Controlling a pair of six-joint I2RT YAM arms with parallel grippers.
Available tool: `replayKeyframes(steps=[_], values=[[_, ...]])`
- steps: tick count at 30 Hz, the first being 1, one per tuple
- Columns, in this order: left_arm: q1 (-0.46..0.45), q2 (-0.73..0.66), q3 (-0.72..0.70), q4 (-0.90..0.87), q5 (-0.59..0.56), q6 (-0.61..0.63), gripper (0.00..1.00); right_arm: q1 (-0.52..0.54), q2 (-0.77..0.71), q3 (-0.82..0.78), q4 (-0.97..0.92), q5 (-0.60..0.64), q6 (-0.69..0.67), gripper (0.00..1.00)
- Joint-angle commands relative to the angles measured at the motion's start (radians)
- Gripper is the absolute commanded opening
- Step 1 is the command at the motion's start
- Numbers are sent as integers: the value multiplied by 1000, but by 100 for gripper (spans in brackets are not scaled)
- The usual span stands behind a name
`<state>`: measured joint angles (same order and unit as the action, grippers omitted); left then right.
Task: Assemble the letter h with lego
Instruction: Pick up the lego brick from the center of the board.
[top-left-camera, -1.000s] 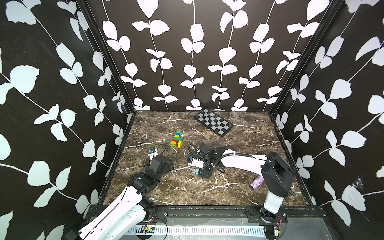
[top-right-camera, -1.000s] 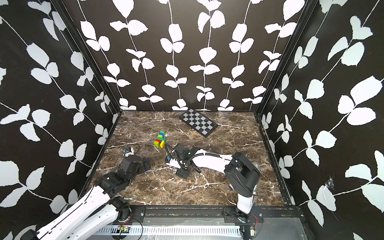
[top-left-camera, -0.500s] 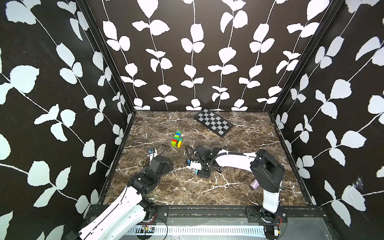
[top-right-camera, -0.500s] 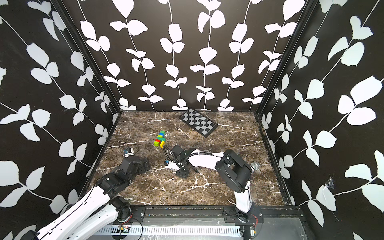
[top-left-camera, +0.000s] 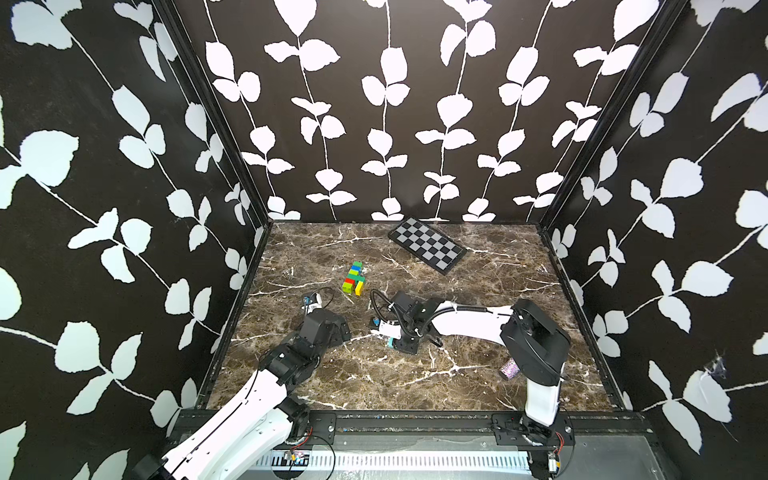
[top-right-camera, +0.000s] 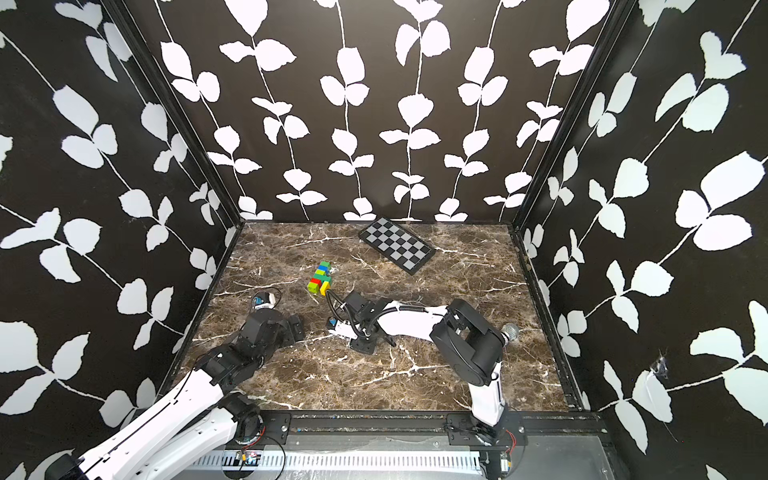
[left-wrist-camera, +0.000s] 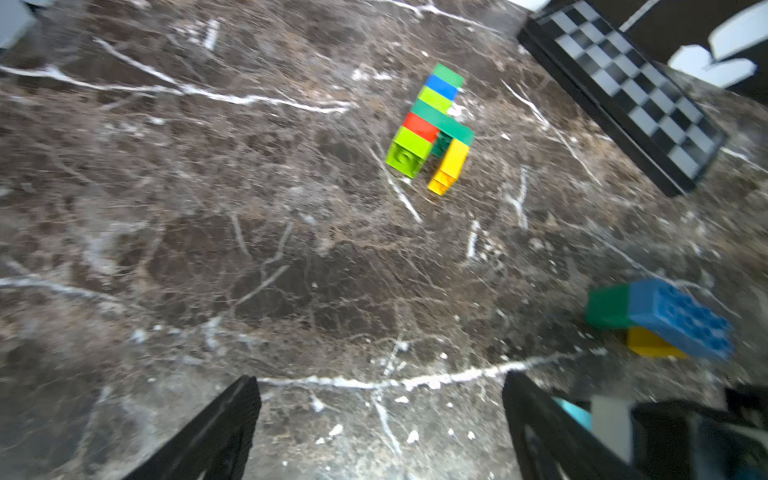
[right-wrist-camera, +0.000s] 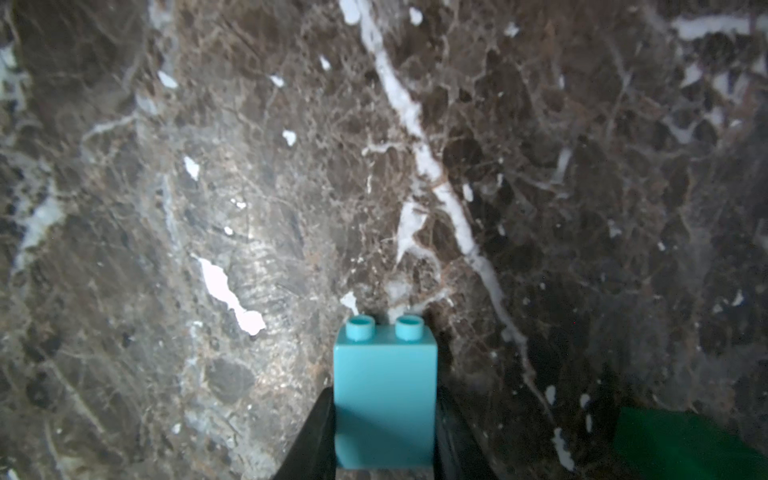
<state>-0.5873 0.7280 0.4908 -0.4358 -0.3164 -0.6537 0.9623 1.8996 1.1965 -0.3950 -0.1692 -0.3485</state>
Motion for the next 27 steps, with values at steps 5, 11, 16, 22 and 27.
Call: replayKeyframes(steps=[5,11,16,22,27], values=[[4,-24,23,9,256,64,86,7,-85,-81,123,8,61,14],[-24,-38,1,84,511,69,84,-22,-223,-196,294,-80,142,6],[-99,53,18,220,644,52,84,-75,-333,-314,470,-185,220,2],[-106,247,35,401,795,-9,79,-110,-373,-384,587,-243,257,0],[-108,294,69,400,774,2,78,-118,-410,-407,602,-263,249,0]])
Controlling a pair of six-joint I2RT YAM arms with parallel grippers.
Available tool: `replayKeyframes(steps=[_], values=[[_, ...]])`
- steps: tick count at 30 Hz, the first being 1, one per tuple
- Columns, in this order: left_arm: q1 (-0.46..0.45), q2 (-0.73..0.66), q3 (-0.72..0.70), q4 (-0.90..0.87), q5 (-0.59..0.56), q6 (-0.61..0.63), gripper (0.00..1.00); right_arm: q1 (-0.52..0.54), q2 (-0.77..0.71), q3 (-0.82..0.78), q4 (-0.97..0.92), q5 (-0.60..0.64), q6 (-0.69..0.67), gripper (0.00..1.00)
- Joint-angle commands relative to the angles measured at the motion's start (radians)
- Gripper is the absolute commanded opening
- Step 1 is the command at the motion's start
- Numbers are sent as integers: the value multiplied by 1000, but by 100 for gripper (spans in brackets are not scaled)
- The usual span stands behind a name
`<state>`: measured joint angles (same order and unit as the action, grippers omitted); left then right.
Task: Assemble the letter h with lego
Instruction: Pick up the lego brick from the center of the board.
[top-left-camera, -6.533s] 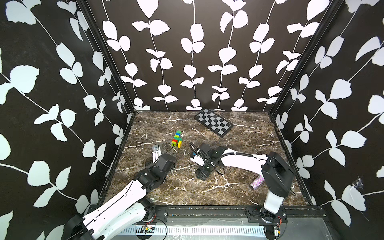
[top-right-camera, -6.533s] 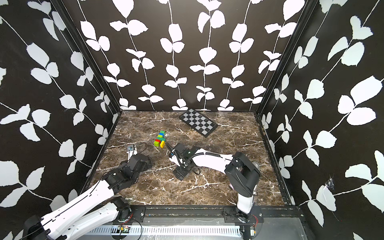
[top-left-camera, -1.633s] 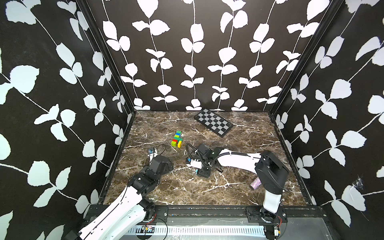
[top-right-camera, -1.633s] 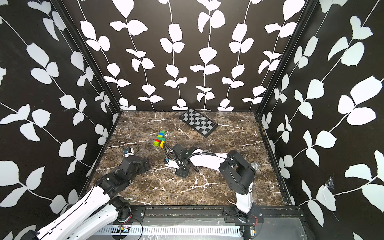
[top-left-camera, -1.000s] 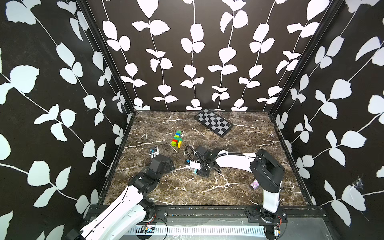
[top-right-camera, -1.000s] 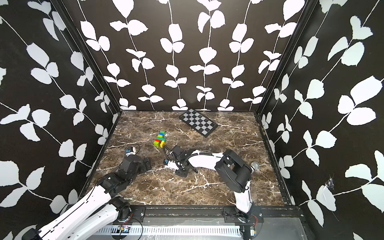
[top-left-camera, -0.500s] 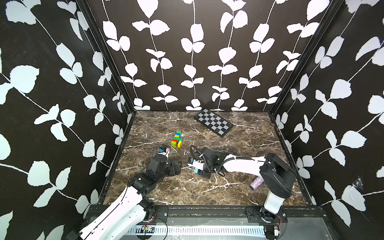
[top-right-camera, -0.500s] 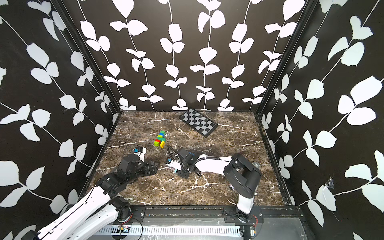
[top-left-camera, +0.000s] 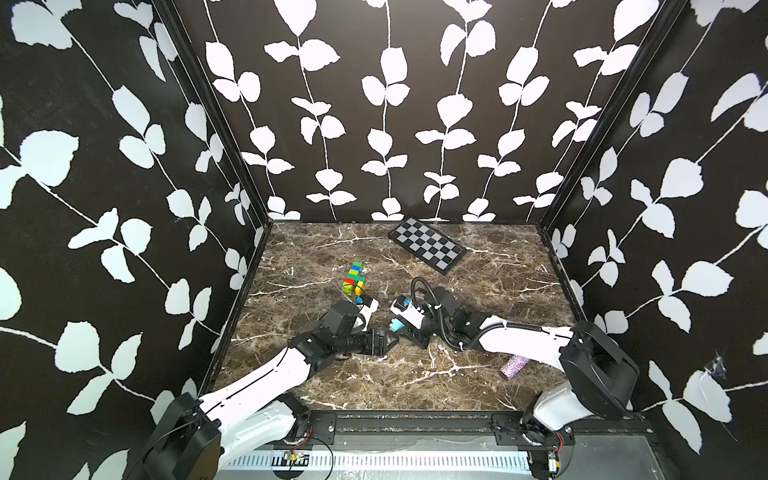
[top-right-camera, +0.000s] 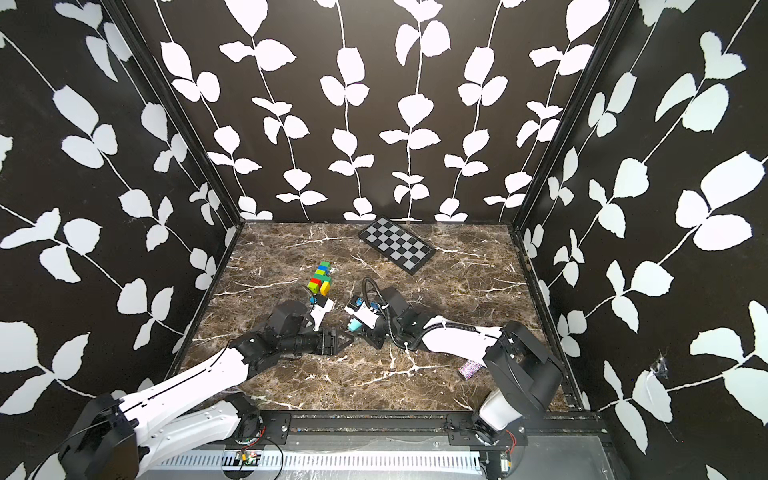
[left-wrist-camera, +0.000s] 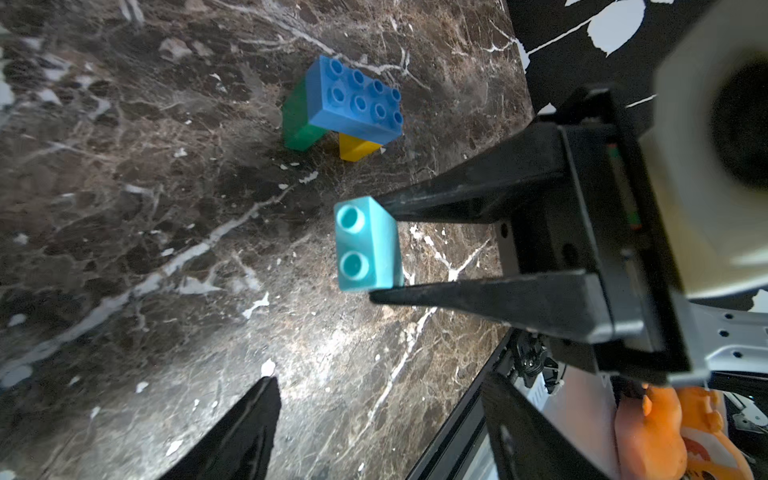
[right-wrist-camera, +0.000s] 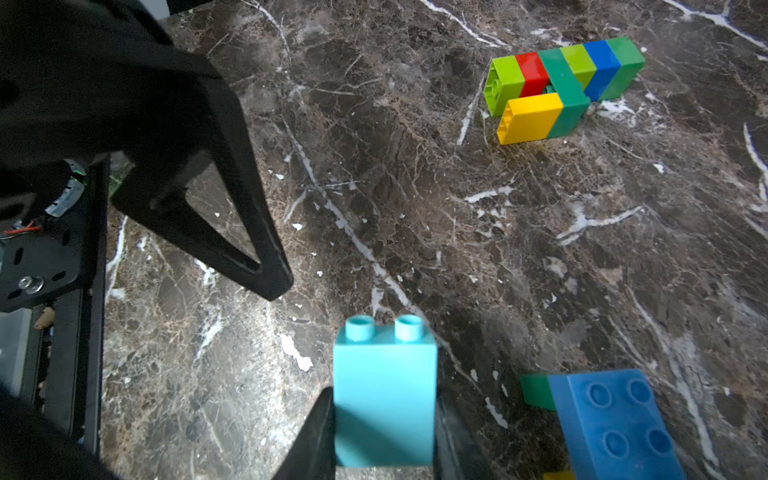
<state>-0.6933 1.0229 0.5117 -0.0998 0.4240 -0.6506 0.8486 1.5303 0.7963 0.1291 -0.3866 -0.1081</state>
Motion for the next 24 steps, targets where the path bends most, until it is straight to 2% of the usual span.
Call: replayKeyframes(steps=[1,5,10,13,20,22,24], values=[[0,10,58,63,36,4,77,-5,-46,-10,76,-51,4,0],[7,70,95,43,50,23,70,-6,-57,-12,71,-57,-1,0],[77,102,105,35,101,26,57,-13,-68,-19,79,-68,2,0],[104,104,100,38,108,26,56,-14,-66,-19,82,-86,2,0],[106,165,95,134,170,-19,55,-14,-56,-7,64,-109,-10,0],[106,189,102,141,207,-26,53,-14,-56,-5,61,-112,-10,0],[106,207,106,141,214,-24,45,-14,-55,-6,58,-110,-11,0]])
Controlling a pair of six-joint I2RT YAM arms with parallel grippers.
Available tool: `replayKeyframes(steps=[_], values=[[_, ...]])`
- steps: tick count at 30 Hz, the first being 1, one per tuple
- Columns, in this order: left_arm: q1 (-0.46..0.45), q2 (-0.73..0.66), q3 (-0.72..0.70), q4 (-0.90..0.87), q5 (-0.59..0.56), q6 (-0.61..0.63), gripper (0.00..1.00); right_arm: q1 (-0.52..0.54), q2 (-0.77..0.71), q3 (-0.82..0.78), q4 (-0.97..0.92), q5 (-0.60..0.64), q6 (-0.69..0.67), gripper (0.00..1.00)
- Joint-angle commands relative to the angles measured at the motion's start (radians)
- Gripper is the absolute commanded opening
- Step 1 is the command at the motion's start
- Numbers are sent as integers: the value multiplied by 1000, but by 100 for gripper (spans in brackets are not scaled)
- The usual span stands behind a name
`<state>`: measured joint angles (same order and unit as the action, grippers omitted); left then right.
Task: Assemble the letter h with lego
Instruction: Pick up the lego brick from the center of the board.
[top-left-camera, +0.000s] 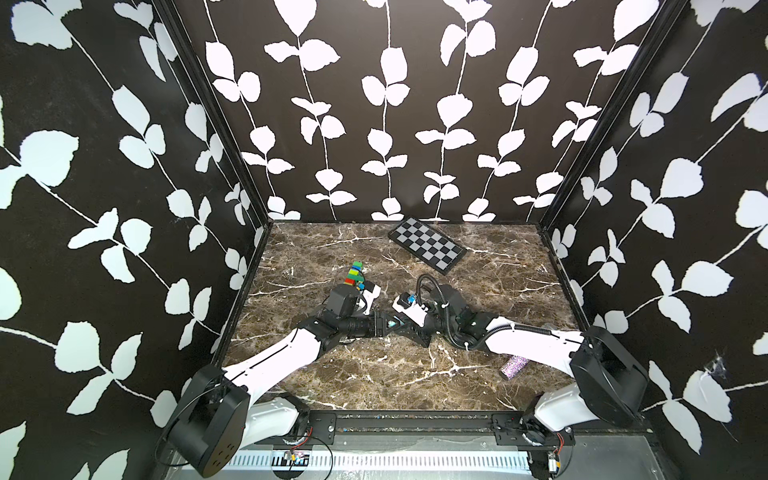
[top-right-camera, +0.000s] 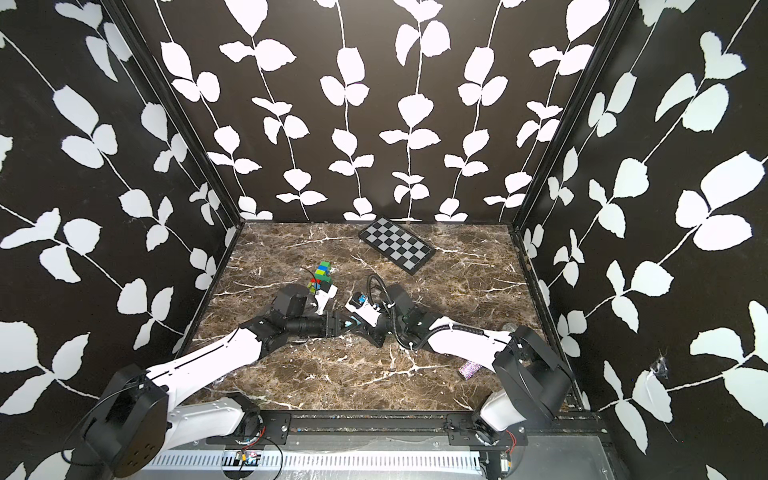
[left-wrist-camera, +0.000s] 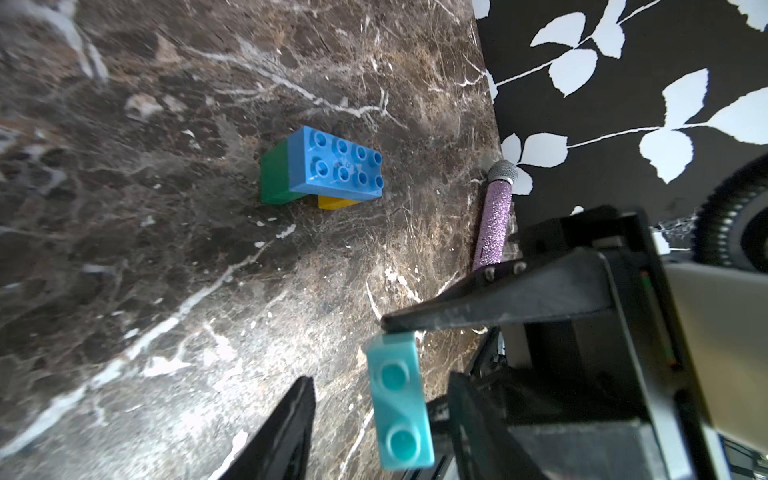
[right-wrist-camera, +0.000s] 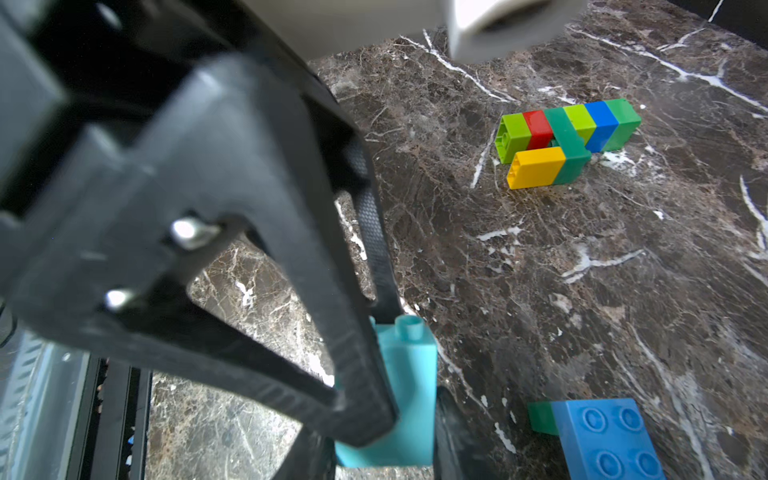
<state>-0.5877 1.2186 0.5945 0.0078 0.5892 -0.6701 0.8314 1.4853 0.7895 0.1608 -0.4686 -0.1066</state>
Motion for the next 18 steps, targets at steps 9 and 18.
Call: replayKeyframes(steps=[9,18], values=[[3,21,37,8,36,10,9,3,-21,-6,43,-25,1,23],[-42,-33,130,-201,-301,133,0,-58,-275,-164,166,388,300,99]])
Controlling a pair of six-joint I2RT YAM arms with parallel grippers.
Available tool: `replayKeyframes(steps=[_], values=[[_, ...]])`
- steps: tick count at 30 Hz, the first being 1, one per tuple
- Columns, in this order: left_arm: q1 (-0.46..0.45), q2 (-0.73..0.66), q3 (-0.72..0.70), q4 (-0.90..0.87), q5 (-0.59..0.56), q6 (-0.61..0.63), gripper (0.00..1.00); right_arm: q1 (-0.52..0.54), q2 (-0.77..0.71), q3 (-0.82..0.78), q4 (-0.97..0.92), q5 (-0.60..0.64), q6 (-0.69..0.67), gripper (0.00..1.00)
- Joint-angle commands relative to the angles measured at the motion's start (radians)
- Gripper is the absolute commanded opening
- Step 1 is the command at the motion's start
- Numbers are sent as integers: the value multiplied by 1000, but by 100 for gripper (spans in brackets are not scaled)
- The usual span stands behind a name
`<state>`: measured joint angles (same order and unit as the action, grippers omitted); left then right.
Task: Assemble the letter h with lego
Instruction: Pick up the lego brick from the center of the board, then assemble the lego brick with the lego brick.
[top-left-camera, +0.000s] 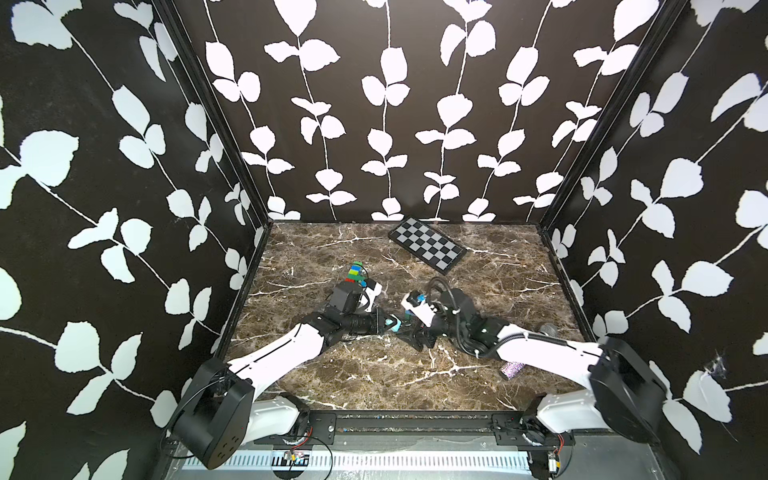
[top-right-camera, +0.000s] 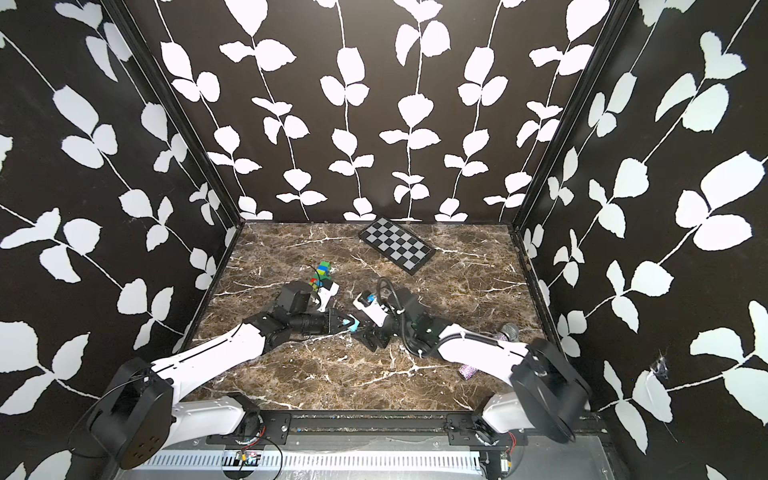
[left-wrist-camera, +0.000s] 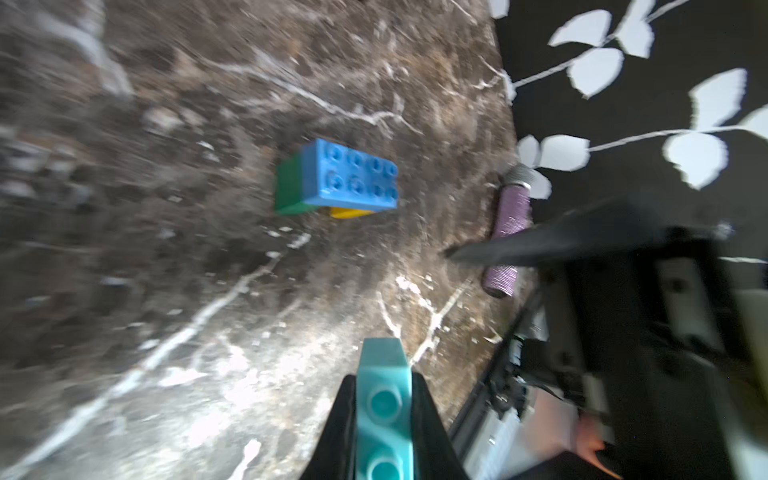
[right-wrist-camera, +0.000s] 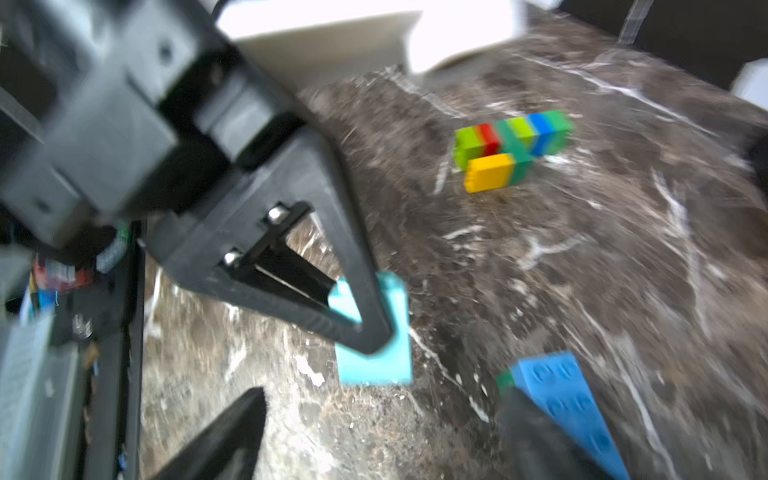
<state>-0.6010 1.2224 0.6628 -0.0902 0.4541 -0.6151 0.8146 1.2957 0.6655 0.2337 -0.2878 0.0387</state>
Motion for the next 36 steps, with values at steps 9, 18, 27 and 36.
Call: replayKeyframes(steps=[9,18,27,36], values=[[-283,180,345,-262,-624,137,0,-295,-43,-16,-280,580,676,100],[-357,475,649,-490,-824,53,0,-343,11,-42,-255,536,729,99],[-372,541,710,-526,-866,8,0,-343,100,0,-247,444,715,99],[-372,580,730,-517,-853,5,0,-343,170,35,-243,345,701,99]])
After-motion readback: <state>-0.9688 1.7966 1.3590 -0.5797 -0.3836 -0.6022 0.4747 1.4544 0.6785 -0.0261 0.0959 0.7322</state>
